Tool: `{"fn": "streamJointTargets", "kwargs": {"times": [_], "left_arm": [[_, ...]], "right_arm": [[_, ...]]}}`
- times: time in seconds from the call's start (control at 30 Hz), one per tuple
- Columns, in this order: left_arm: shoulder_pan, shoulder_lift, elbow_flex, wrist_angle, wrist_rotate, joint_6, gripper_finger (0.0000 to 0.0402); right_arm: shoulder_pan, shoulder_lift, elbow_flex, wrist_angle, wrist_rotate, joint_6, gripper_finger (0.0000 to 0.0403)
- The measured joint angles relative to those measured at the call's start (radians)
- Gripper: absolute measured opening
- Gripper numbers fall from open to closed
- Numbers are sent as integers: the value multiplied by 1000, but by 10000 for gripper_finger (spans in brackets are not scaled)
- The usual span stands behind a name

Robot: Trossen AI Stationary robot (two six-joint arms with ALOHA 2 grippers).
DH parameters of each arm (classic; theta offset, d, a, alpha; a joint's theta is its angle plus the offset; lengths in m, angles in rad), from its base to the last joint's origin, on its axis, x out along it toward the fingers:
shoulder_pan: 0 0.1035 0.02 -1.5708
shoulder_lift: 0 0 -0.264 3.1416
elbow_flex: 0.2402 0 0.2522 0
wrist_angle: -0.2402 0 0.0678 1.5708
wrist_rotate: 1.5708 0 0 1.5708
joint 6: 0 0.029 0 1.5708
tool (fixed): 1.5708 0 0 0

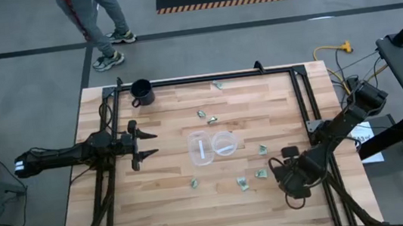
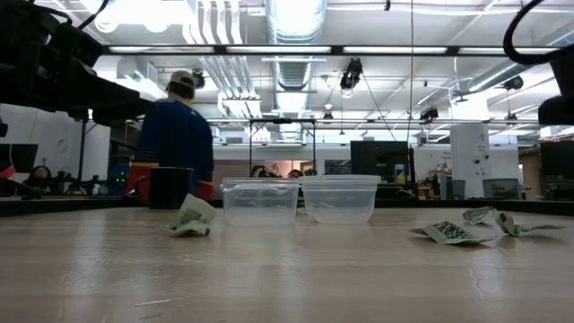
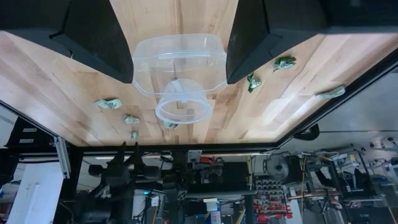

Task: Pick and place Stevia / Truvia into bins
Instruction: Put the green stevia packet into the right transparent container

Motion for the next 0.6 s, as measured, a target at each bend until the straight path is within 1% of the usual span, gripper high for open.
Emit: {"fn": "streamJointTargets", "kwargs": {"times": [0.17, 0.3, 0.47, 0.6], "left_arm": [[0, 0, 0, 0, 0, 0, 240], [0, 0, 0, 0, 0, 0, 240], [0, 0, 0, 0, 0, 0, 240], [0, 0, 0, 0, 0, 0, 240]], "right_arm": [[0, -9, -56, 67, 0, -37, 153], [0, -11, -96, 88, 0, -31, 153], [0, -19, -154, 185, -1, -32, 153], [0, -21, -171, 206, 0, -31, 151]]}}
